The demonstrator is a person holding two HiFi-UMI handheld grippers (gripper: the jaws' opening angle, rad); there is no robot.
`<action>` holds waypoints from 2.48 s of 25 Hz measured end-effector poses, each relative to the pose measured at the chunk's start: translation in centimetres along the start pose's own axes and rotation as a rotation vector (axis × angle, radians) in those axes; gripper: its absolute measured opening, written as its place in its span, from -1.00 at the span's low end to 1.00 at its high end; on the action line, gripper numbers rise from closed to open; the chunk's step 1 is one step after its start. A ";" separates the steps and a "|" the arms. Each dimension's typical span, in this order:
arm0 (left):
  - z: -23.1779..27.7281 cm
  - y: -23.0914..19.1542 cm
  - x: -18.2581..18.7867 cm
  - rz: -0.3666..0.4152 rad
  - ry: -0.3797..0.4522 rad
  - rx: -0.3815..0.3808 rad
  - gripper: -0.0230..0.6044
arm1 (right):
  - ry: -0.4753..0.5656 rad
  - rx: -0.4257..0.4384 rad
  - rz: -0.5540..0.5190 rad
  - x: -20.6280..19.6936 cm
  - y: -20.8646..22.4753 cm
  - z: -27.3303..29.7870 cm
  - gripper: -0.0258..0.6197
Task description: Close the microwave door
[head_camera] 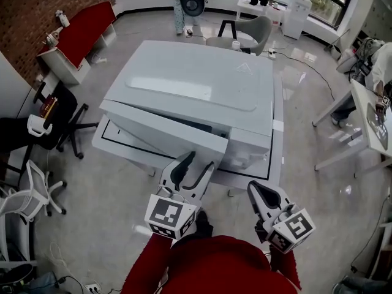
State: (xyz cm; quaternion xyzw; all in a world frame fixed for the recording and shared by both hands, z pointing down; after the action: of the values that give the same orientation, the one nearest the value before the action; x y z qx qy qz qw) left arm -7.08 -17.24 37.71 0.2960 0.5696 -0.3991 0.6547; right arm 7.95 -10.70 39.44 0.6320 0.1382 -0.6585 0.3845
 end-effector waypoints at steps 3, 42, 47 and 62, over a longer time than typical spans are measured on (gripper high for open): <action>0.5 -0.1 0.0 0.003 -0.005 -0.008 -0.25 | 0.007 -0.008 0.002 0.1 0.3 0.0 -0.87; 1.8 -1.3 0.5 -0.032 -0.003 0.149 -0.62 | -0.009 0.025 0.001 0.4 0.4 0.6 -0.87; 1.8 -1.3 0.5 -0.033 -0.008 0.157 -0.62 | -0.013 0.031 0.000 0.1 0.1 0.6 -0.87; 3.0 -1.8 0.8 -0.058 -0.010 0.172 -0.69 | -0.010 0.004 0.008 -0.2 0.3 0.0 -0.87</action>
State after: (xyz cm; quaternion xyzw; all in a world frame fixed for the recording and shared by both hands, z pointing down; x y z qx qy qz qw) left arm -7.05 -20.82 37.61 0.3325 0.5383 -0.4670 0.6178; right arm 8.10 -10.81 39.71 0.6299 0.1326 -0.6605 0.3866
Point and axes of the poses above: the fingertips, and each gripper's own axes: z forward along the fingers, y to its right, x out of its top, the point moved 3 cm from there along -z, backward along the fingers, and after that the axes turned 7 degrees about x, right-handed, at the moved point
